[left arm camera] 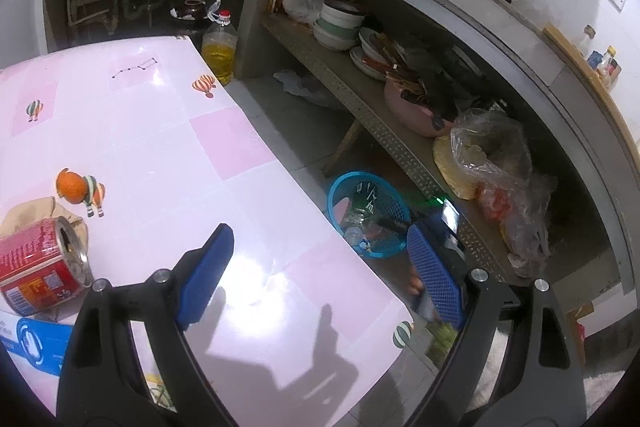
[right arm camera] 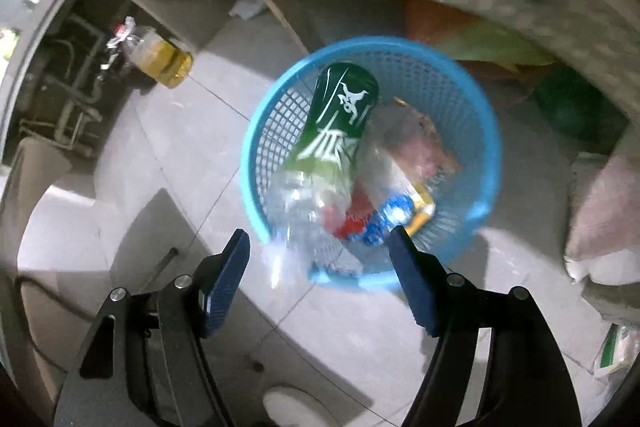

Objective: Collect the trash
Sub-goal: 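Move both tools back toward the table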

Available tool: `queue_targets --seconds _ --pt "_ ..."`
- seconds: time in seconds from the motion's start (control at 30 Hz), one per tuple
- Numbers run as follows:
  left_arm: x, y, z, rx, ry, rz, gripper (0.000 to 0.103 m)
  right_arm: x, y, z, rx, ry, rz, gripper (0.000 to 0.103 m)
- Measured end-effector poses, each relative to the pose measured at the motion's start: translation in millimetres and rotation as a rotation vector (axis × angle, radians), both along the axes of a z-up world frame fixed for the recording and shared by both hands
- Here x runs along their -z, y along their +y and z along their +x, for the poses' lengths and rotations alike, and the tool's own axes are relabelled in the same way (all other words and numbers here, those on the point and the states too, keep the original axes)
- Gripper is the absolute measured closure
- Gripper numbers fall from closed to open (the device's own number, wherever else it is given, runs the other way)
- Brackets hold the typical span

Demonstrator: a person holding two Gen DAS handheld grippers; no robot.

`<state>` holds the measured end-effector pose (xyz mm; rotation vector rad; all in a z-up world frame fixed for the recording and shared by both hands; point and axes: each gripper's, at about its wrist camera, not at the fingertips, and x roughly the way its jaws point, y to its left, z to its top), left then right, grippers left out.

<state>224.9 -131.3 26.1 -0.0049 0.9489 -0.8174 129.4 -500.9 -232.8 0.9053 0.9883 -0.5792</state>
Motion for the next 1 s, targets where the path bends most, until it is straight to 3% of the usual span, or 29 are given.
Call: queue_targets --seconds 0.27,0.47,0.7,0.8,0.87,1.0 --pt "-4 33 -19 -0.012 -0.024 -0.004 0.019 -47 80 -89 -0.061 0.009 -0.066 0.028" --pt "1 79 -38 -0.023 -0.047 0.000 0.019 -110 125 -108 -0.146 -0.056 -0.179 0.028" --pt "10 153 -59 -0.109 -0.057 -0.031 0.019 -202 166 -76 -0.284 -0.289 -0.239 0.028" --pt "16 180 -65 -0.153 -0.056 -0.032 0.019 -224 204 -47 -0.425 -0.374 -0.186 0.028" --pt "21 197 -68 -0.179 -0.056 -0.024 0.019 -231 233 -22 -0.539 -0.440 -0.092 0.030" --pt "30 224 -68 -0.231 -0.042 -0.006 0.019 -232 281 25 -0.698 -0.482 0.056 0.044"
